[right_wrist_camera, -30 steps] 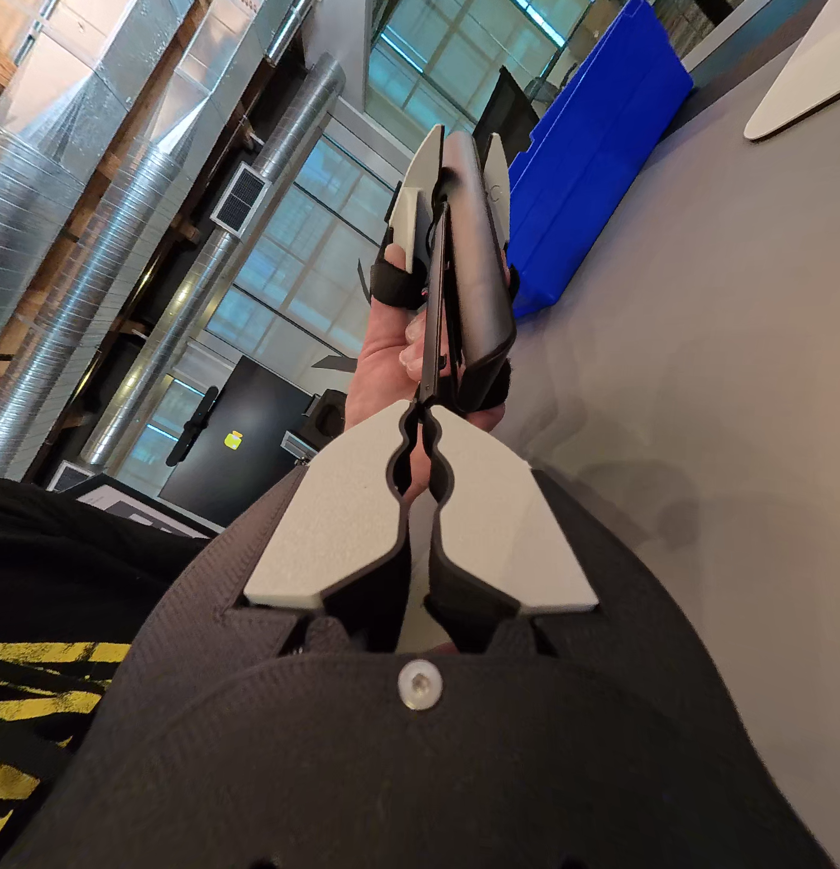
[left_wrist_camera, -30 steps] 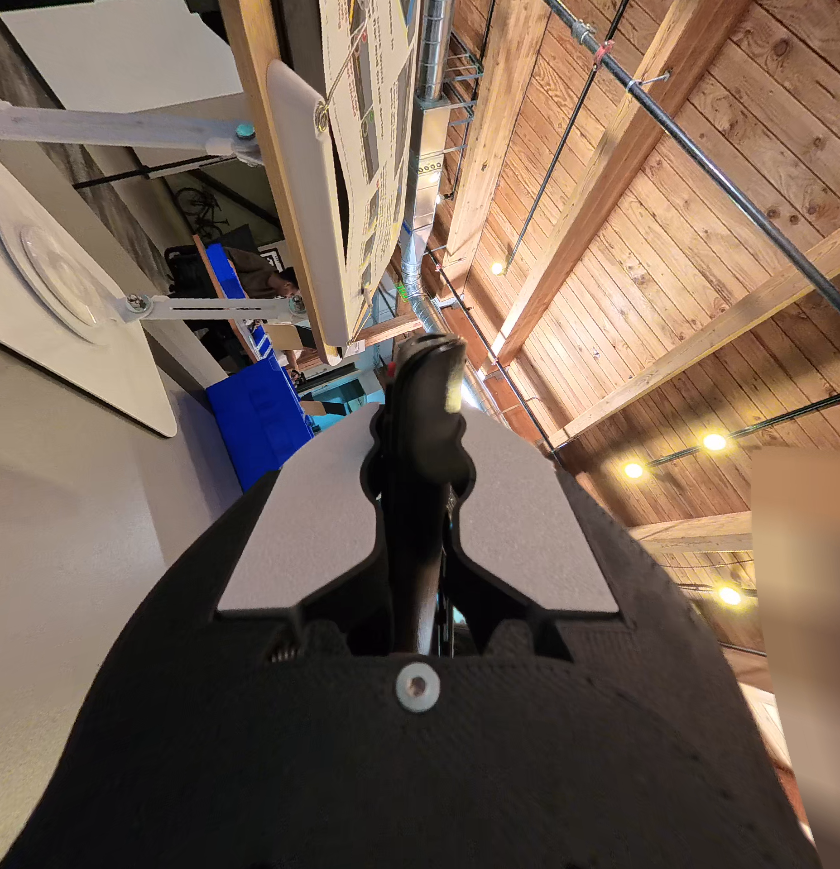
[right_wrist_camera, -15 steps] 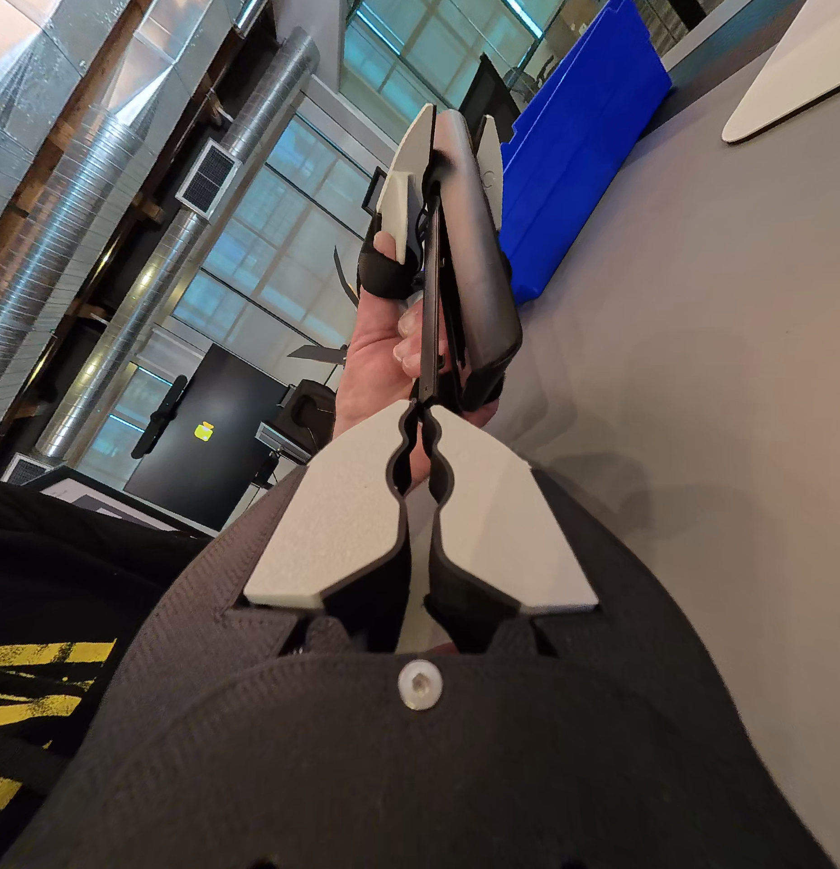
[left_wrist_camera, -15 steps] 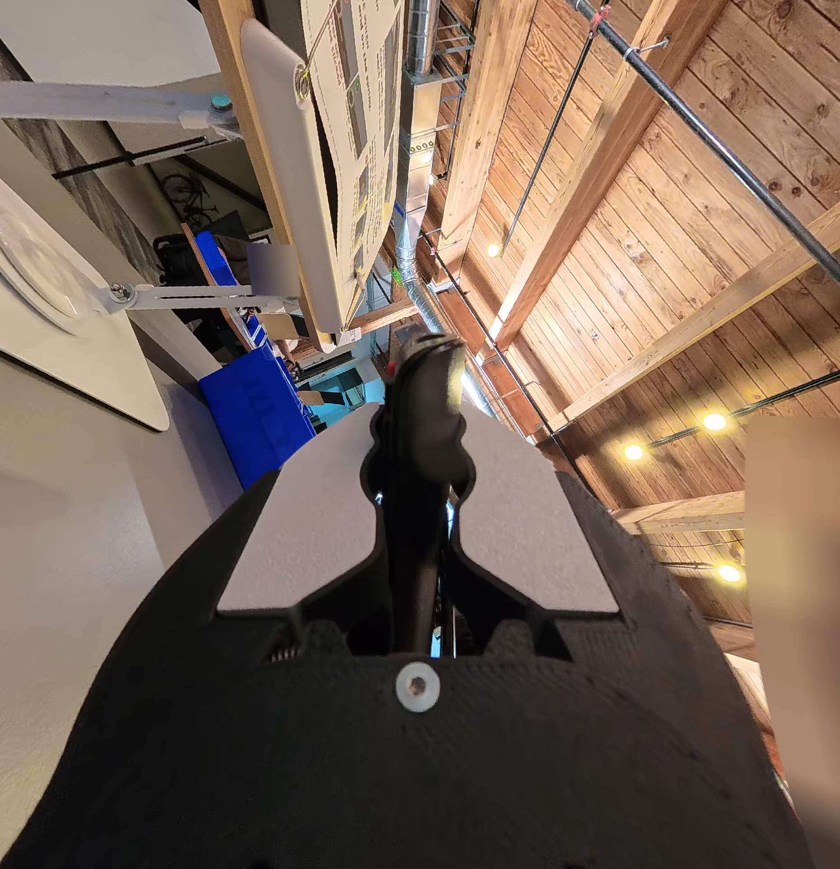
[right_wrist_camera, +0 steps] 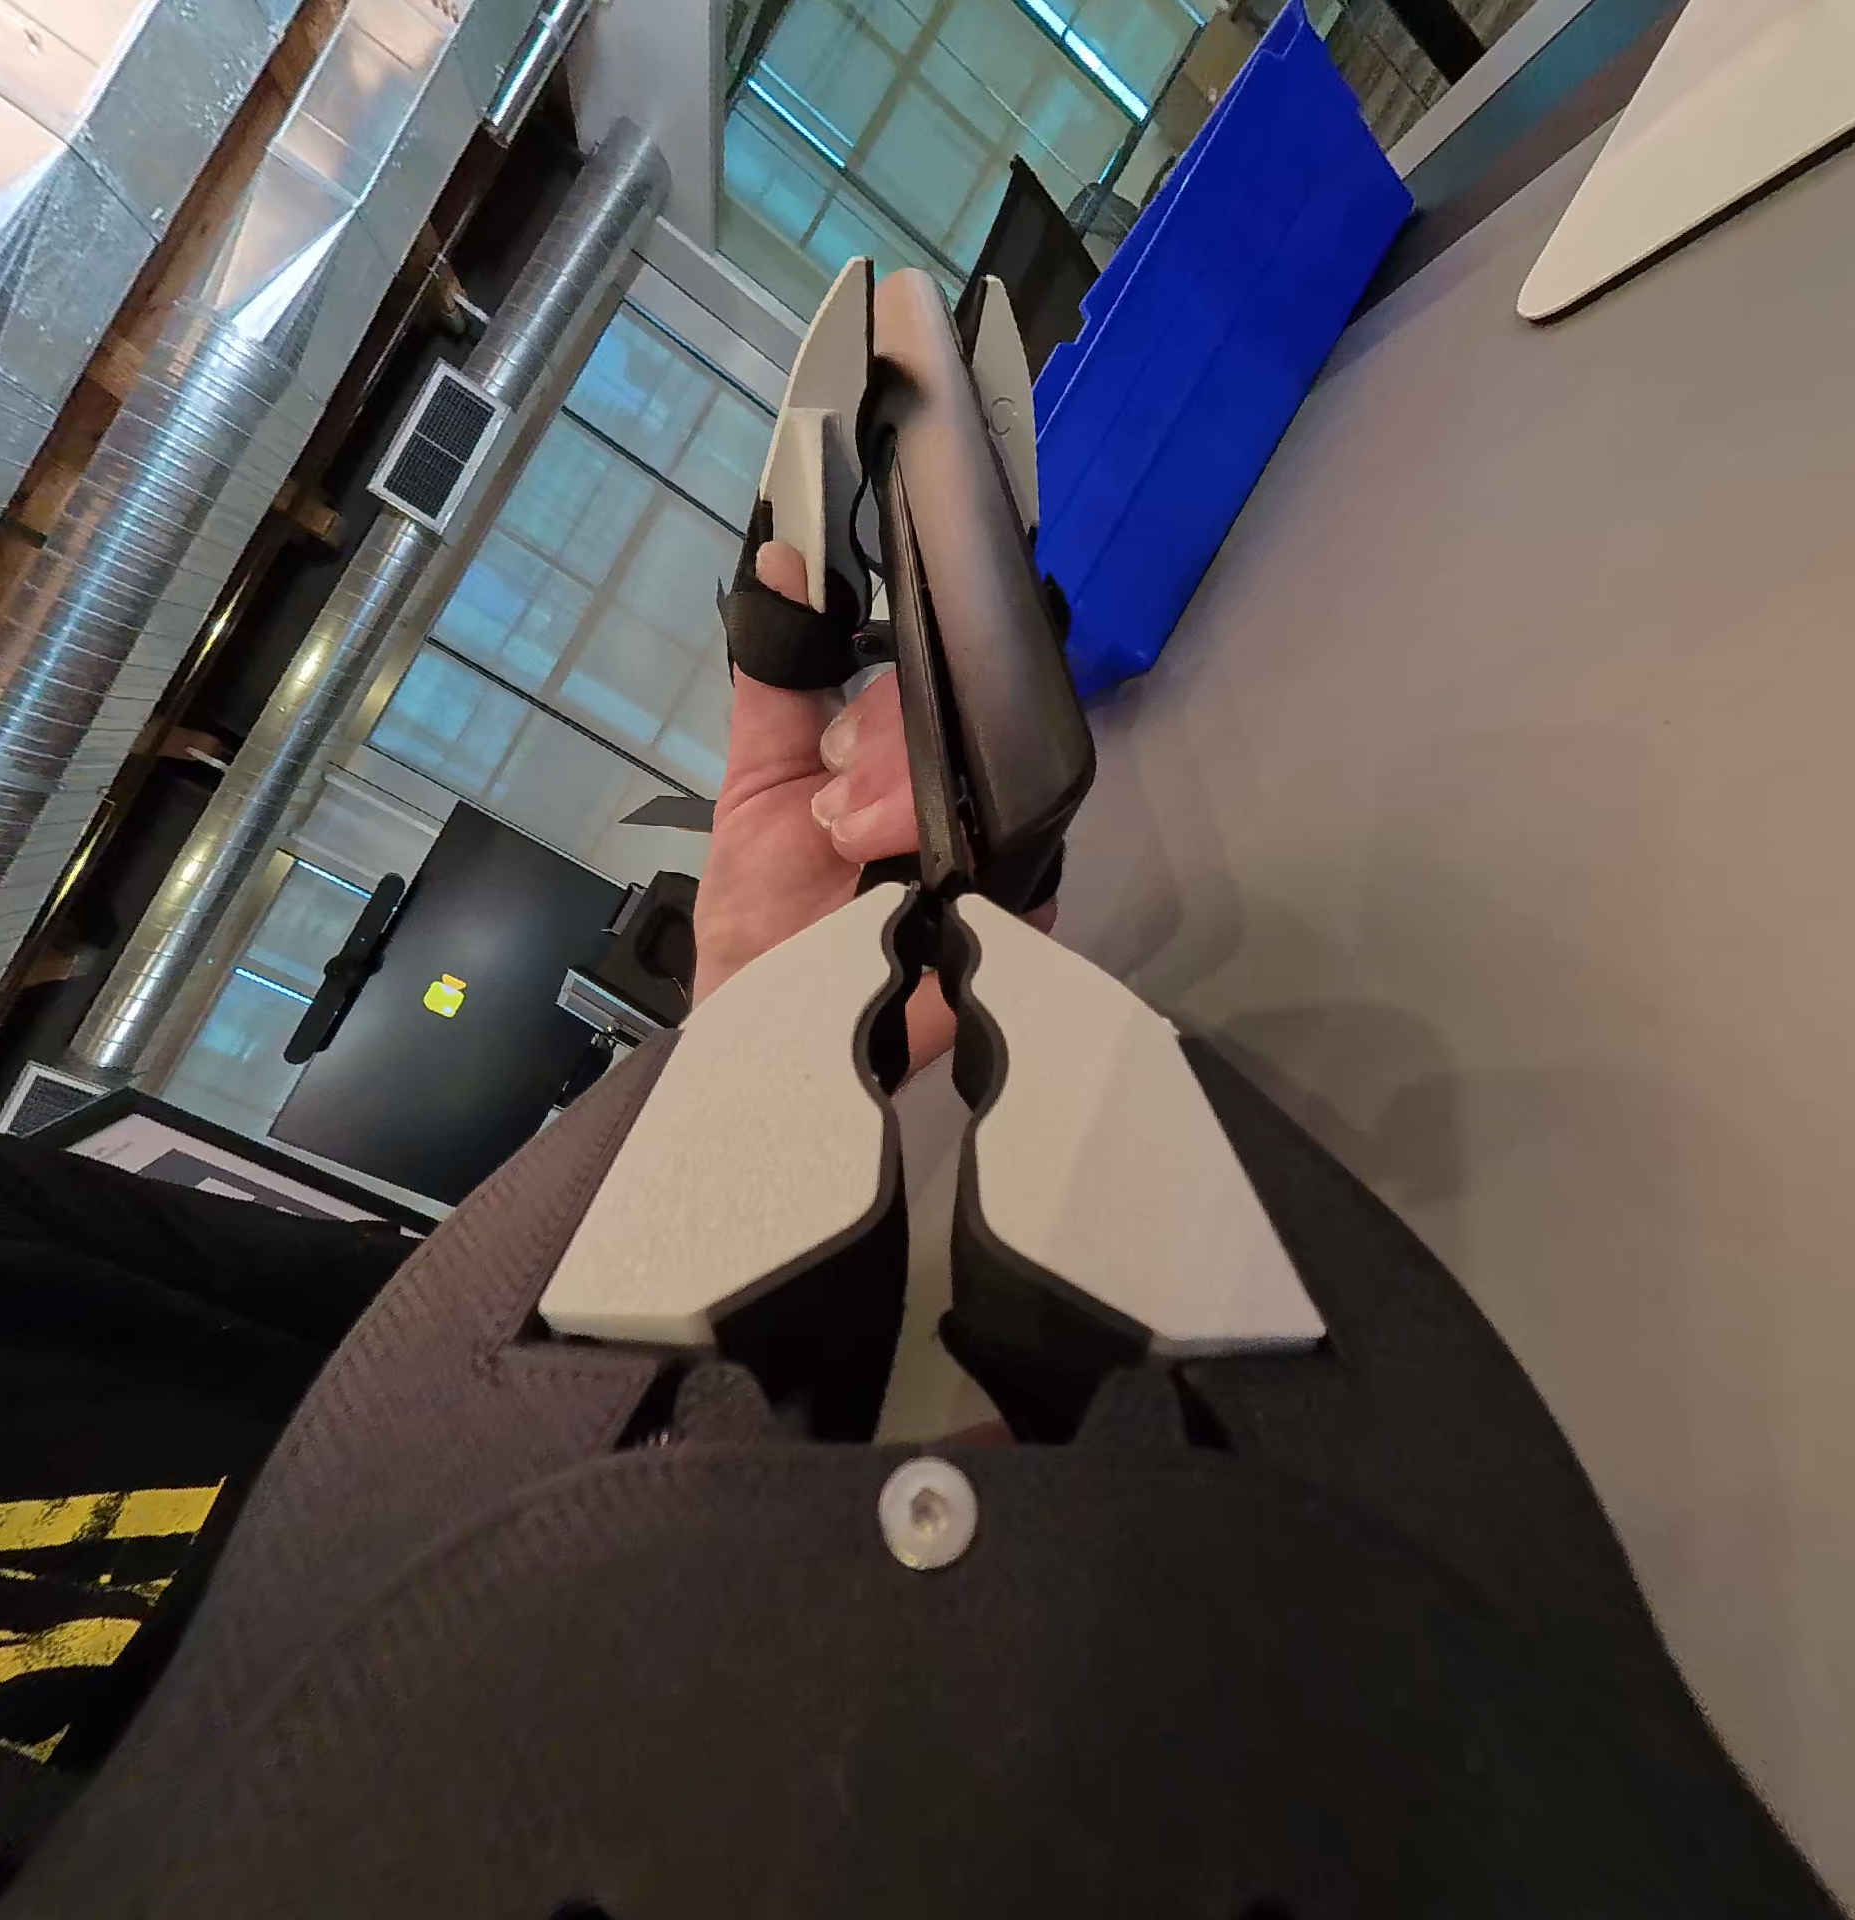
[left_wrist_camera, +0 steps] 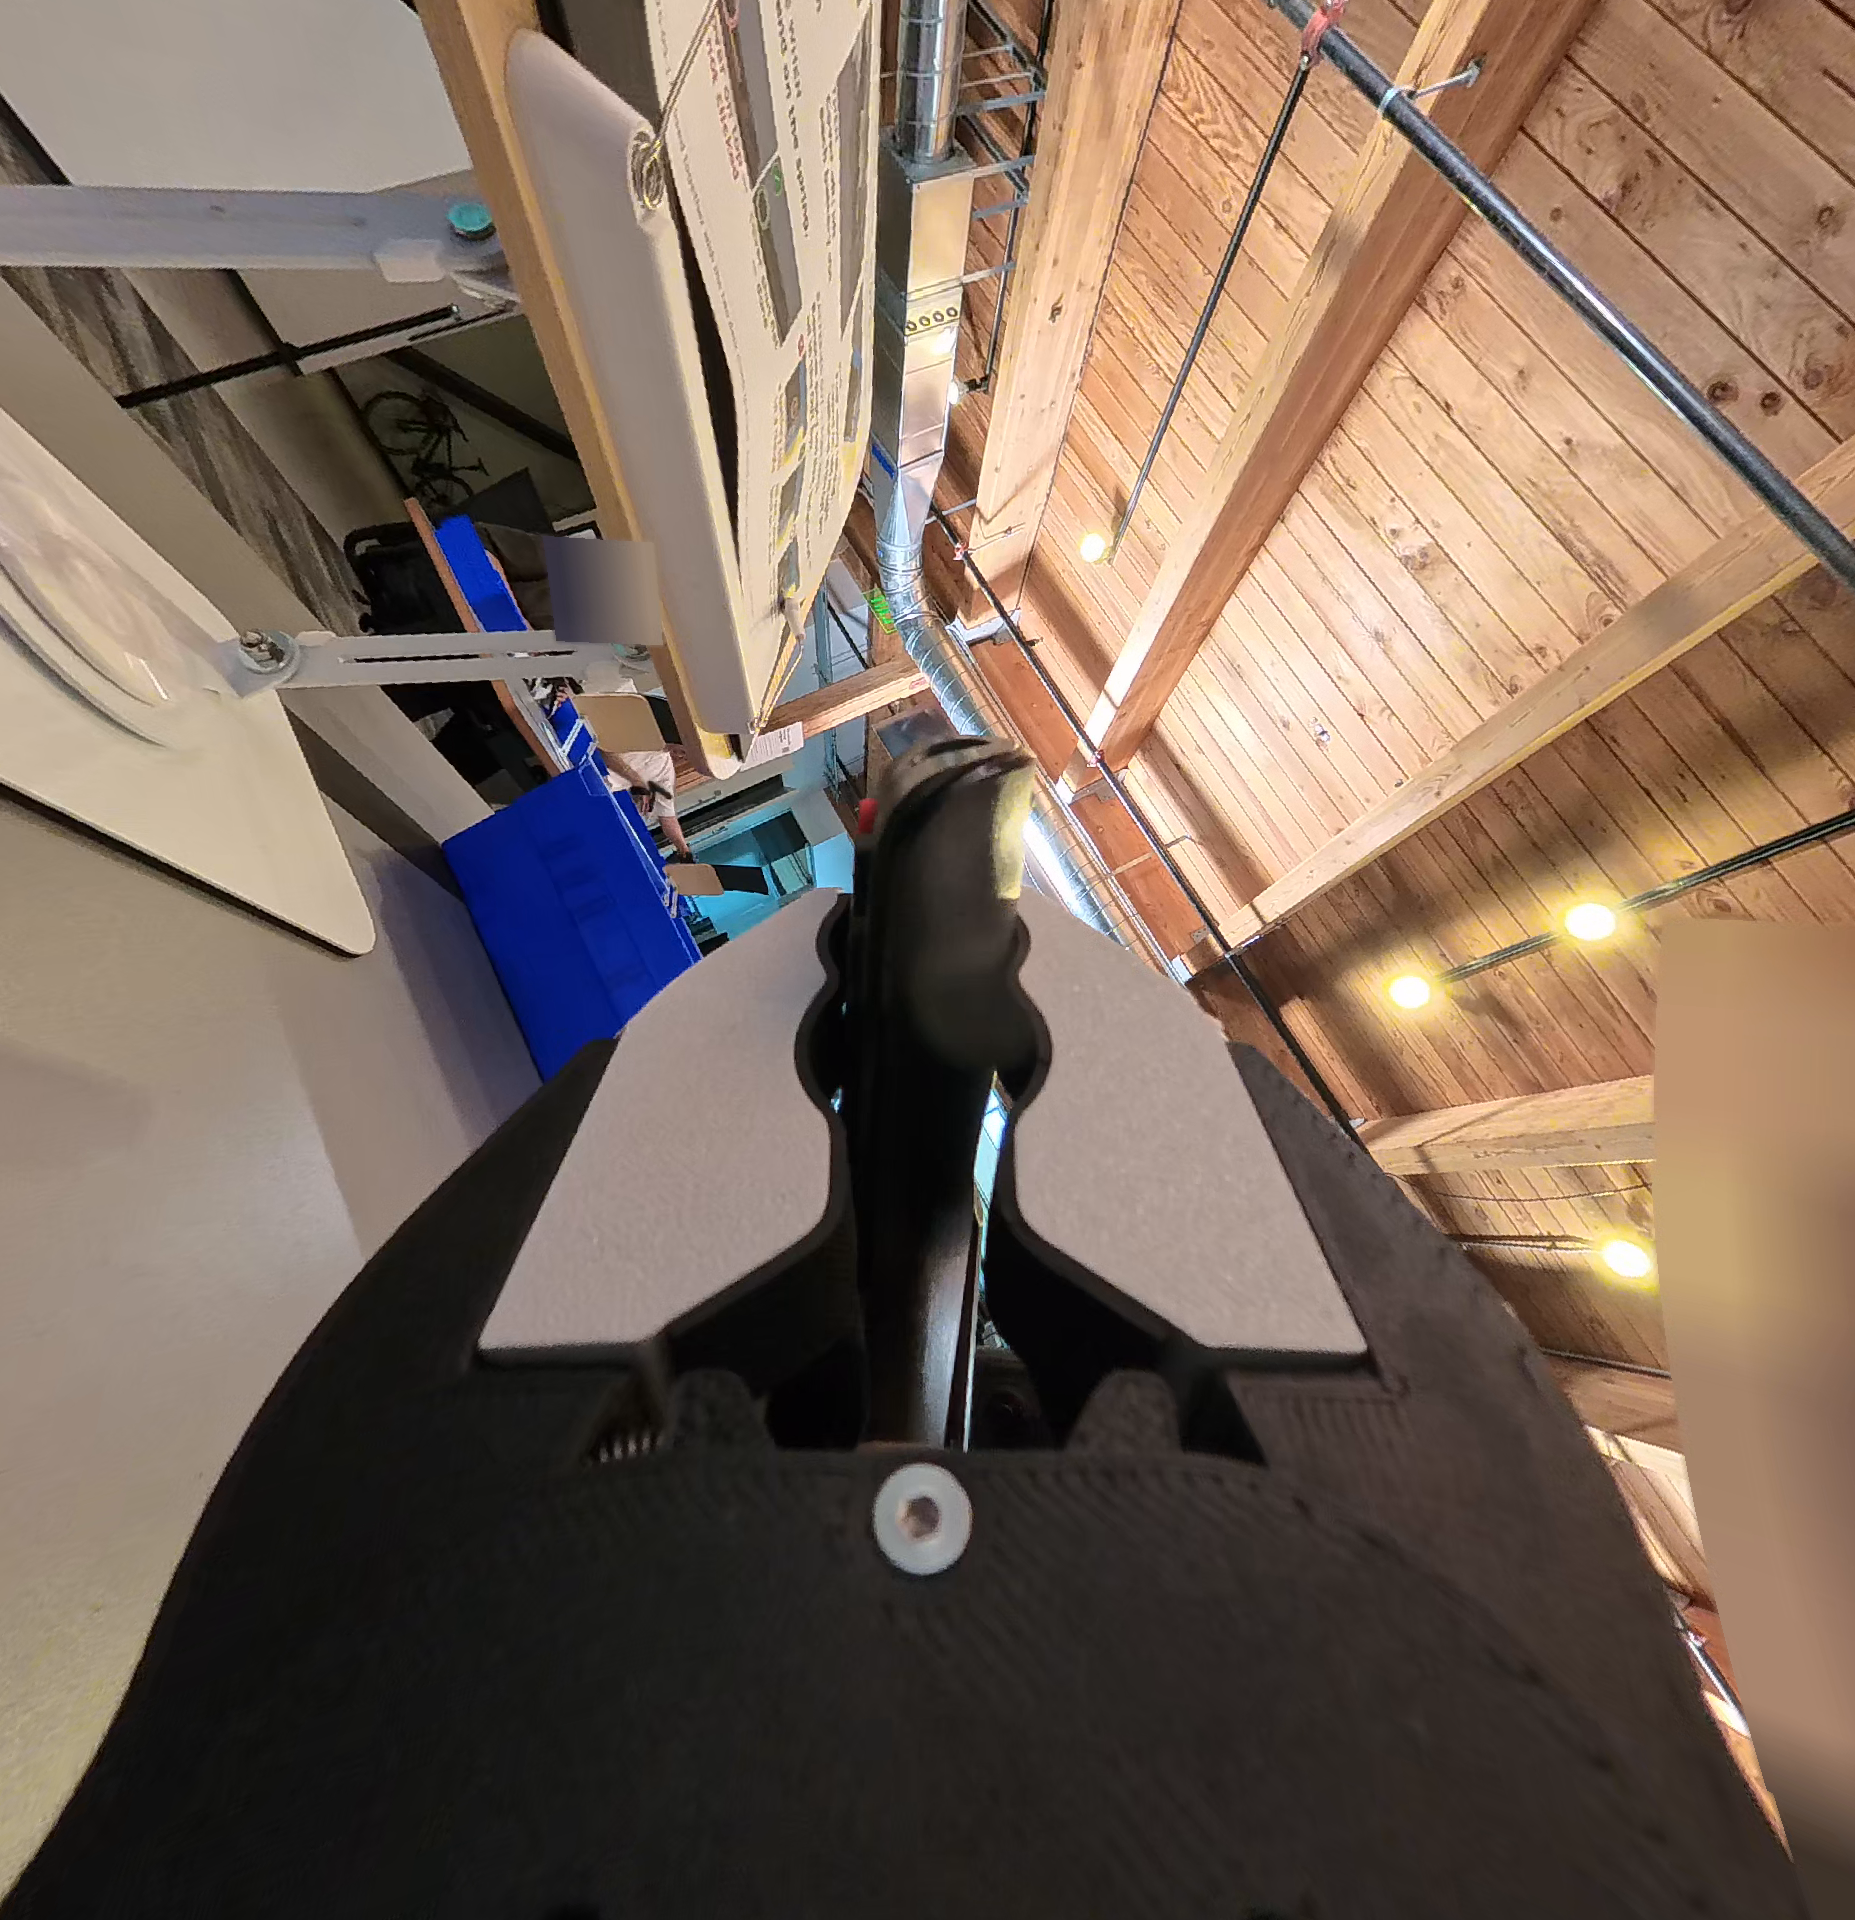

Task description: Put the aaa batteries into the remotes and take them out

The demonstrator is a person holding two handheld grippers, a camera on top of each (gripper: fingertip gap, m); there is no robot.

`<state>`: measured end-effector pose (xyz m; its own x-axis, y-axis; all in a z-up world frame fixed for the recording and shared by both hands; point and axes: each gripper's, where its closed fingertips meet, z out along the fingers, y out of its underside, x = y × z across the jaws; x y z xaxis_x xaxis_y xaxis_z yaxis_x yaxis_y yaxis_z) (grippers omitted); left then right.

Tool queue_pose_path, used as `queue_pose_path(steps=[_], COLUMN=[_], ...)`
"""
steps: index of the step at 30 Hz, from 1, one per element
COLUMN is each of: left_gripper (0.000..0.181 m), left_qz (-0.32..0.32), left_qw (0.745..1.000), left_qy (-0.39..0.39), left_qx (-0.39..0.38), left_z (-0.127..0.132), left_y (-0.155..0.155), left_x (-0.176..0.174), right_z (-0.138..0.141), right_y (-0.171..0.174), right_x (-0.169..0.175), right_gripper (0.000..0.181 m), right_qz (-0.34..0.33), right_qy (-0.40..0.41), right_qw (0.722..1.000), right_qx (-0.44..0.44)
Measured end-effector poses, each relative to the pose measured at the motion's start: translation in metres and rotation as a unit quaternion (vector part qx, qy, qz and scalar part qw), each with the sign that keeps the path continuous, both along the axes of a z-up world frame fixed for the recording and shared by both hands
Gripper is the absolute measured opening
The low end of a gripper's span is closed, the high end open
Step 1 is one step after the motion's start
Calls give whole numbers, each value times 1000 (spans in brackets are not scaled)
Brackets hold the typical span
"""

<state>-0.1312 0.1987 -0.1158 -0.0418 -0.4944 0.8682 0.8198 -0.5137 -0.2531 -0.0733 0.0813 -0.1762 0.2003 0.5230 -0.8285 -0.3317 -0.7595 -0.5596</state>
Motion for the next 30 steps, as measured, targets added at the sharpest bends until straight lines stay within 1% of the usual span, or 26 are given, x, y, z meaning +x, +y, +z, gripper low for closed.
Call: queue_pose_path(steps=[9,14,16,21,23,24,27,29,30], left_gripper=[25,25,25,25,25,25,25,24,24], left_qz=[0,-4,-3,-8,-15,-22,-50,-70,-82], left_qw=[1000,1000,1000,1000,999,999,995,992,990], left_qy=[-9,-18,-15,-21,-32,-41,-81,-105,-115], left_qx=[-10,-14,-13,-16,-21,-23,-24,-22,-16], left_z=[-2,-3,-2,-3,-4,-4,2,7,12], left_y=[1,0,0,0,0,-1,-3,-7,-10], left_x=[-1,-2,-1,0,1,1,5,8,11], right_z=[1,0,-2,-3,-3,-2,7,12,14], right_y=[0,-1,-1,-1,-2,-2,-2,-6,-8], right_x=[0,-1,-1,-1,-1,0,0,-5,-6], right_gripper=[3,14,9,10,16,22,41,49,50], right_qz=[-7,-12,-12,-12,-9,-8,6,25,33], right_qy=[12,6,4,9,17,23,76,100,115], right_qw=[1000,1000,1000,1000,1000,1000,997,994,992], right_qx=[-5,-4,-7,-8,-7,-5,4,27,37])
